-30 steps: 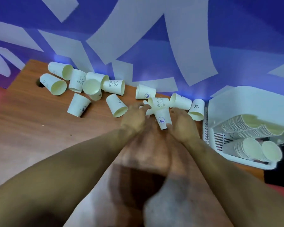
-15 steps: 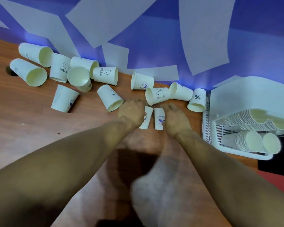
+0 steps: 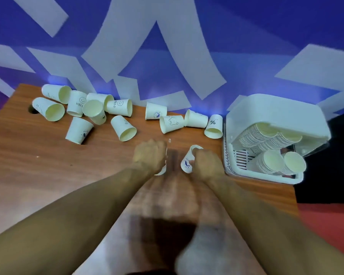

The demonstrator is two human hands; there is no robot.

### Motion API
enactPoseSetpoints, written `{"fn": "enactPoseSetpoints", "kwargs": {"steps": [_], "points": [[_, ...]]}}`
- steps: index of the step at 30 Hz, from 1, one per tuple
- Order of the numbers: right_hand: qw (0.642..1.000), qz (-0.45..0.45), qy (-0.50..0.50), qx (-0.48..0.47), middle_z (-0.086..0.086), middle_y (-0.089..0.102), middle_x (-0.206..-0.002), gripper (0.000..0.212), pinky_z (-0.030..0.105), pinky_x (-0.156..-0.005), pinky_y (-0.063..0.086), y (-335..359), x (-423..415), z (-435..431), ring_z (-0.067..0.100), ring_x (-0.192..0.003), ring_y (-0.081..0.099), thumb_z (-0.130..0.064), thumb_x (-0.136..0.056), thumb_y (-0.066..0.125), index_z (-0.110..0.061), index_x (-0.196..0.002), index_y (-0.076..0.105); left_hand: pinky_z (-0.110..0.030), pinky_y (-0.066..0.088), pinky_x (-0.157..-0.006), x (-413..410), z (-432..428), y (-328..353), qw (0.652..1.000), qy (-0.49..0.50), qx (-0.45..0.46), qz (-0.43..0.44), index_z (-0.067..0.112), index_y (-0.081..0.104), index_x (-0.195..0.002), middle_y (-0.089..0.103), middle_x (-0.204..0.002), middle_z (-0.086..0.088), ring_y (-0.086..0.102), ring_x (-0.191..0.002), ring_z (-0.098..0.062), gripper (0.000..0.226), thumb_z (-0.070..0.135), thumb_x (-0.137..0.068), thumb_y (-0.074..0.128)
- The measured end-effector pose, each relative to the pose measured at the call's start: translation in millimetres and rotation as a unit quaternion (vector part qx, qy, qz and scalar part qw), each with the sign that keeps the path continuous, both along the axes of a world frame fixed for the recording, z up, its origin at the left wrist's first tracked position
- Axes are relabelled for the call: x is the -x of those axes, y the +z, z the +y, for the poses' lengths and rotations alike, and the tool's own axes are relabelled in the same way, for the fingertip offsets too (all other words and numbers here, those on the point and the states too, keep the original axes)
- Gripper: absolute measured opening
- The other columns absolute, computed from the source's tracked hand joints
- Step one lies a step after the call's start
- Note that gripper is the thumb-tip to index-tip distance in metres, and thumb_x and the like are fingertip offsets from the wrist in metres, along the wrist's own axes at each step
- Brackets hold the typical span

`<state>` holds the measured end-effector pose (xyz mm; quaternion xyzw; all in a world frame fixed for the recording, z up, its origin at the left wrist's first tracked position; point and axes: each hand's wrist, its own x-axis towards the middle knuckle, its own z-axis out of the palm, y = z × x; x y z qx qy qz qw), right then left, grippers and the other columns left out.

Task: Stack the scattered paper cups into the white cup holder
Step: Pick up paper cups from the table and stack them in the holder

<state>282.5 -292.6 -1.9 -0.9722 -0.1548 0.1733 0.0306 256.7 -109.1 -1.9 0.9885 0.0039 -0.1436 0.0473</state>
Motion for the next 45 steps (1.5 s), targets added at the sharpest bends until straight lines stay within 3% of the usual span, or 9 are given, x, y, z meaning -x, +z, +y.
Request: {"fn": "enactPoseSetpoints", "kwargs": {"steps": [7, 11, 16, 21, 24, 27, 31, 40, 45], "points": [[0.987, -0.109, -0.017, -0.118, 0.01, 0.065, -0.111, 0.028, 0.036, -0.077, 0.046, 59.6, 22.7, -80.5, 0.033, -0.098, 0.061, -0.031, -0.09, 0.055, -0.014, -0.113, 0.056, -0.032, 0.046, -0.063, 8.0, -89.3, 68.4, 0.997, -0.003, 0.013, -0.072, 0.02, 0.06, -0.098, 0.067, -0.103, -0.008, 0.064, -0.088, -0.028, 0.013, 0.028, -0.09, 0.054], [0.971, -0.177, -0.026, -0.158, 0.01, 0.065, -0.095, 0.019, 0.037, -0.067, 0.042, 89.2, 29.4, -146.3, 0.036, -0.086, 0.059, -0.028, -0.087, 0.056, -0.011, -0.095, 0.057, -0.034, 0.043, -0.064, 6.0, -159.5, 100.5, 0.989, -0.043, 0.029, -0.138, 0.021, 0.056, -0.096, 0.065, -0.096, -0.004, 0.061, -0.086, -0.029, 0.013, 0.03, -0.087, 0.054], [0.964, -0.212, -0.063, -0.145, 0.007, 0.062, -0.084, 0.016, 0.035, -0.063, 0.039, 107.2, 30.7, -230.9, 0.032, -0.076, 0.058, -0.026, -0.087, 0.056, -0.016, -0.079, 0.046, -0.03, 0.034, -0.061, 1.1, -252.0, 114.2, 0.971, -0.083, 0.069, -0.213, 0.024, 0.056, -0.095, 0.064, -0.095, 0.001, 0.06, -0.085, -0.027, 0.01, 0.03, -0.088, 0.053], [0.955, -0.266, -0.083, -0.104, 0.007, 0.062, -0.078, 0.013, 0.031, -0.061, 0.03, 109.3, 26.8, -291.3, 0.032, -0.069, 0.057, -0.021, -0.085, 0.06, -0.012, -0.079, 0.054, -0.034, 0.045, -0.064, -13.4, -310.6, 104.6, 0.966, -0.114, 0.085, -0.216, 0.023, 0.052, -0.099, 0.068, -0.089, -0.004, 0.064, -0.082, -0.034, 0.011, 0.033, -0.094, 0.049], [0.955, -0.266, -0.092, -0.09, 0.007, 0.061, -0.077, 0.01, 0.035, -0.062, 0.036, 101.7, 19.3, -314.7, 0.033, -0.07, 0.057, -0.019, -0.086, 0.061, -0.013, -0.08, 0.055, -0.043, 0.048, -0.081, -21.8, -332.1, 96.9, 0.966, -0.129, 0.075, -0.213, 0.023, 0.051, -0.099, 0.069, -0.087, -0.004, 0.065, -0.082, -0.035, 0.011, 0.032, -0.095, 0.048], [0.958, -0.265, -0.087, -0.073, 0.006, 0.059, -0.07, 0.012, 0.037, -0.059, 0.04, 92.1, 10.0, -328.0, 0.033, -0.064, 0.056, -0.015, -0.081, 0.065, -0.013, -0.076, 0.055, -0.038, 0.044, -0.069, -30.6, -344.7, 89.4, 0.966, -0.137, 0.062, -0.211, 0.024, 0.053, -0.101, 0.069, -0.09, -0.005, 0.064, -0.082, -0.035, 0.012, 0.032, -0.095, 0.047], [0.963, -0.253, -0.073, -0.054, 0.003, 0.053, -0.061, 0.022, 0.031, -0.055, 0.031, 79.1, -2.5, -334.1, 0.029, -0.054, 0.052, -0.011, -0.075, 0.073, -0.015, -0.069, 0.052, -0.034, 0.036, -0.058, -38.1, -352.0, 79.3, 0.97, -0.147, 0.049, -0.187, 0.025, 0.054, -0.103, 0.069, -0.089, -0.007, 0.063, -0.081, -0.037, 0.012, 0.03, -0.095, 0.046], [0.984, -0.15, -0.047, -0.078, 0.008, 0.063, -0.084, 0.01, 0.037, -0.071, 0.039, 39.4, -27.1, -340.8, 0.033, -0.078, 0.059, -0.019, -0.091, 0.055, -0.011, -0.09, 0.059, -0.037, 0.04, -0.07, -52.4, -353.1, 51.5, 0.98, -0.159, 0.029, -0.118, 0.025, 0.054, -0.101, 0.067, -0.092, -0.006, 0.063, -0.083, -0.036, 0.019, 0.039, -0.097, 0.042], [0.986, -0.146, -0.017, -0.075, 0.007, 0.061, -0.069, 0.01, 0.035, -0.063, 0.041, 18.7, -37.1, -338.6, 0.034, -0.063, 0.058, -0.017, -0.086, 0.062, -0.011, -0.079, 0.06, -0.037, 0.042, -0.075, -55.5, -357.7, 42.7, 0.973, -0.191, 0.024, -0.128, 0.025, 0.057, -0.095, 0.066, -0.097, 0.001, 0.064, -0.083, -0.027, 0.021, 0.04, -0.097, 0.042]]}}
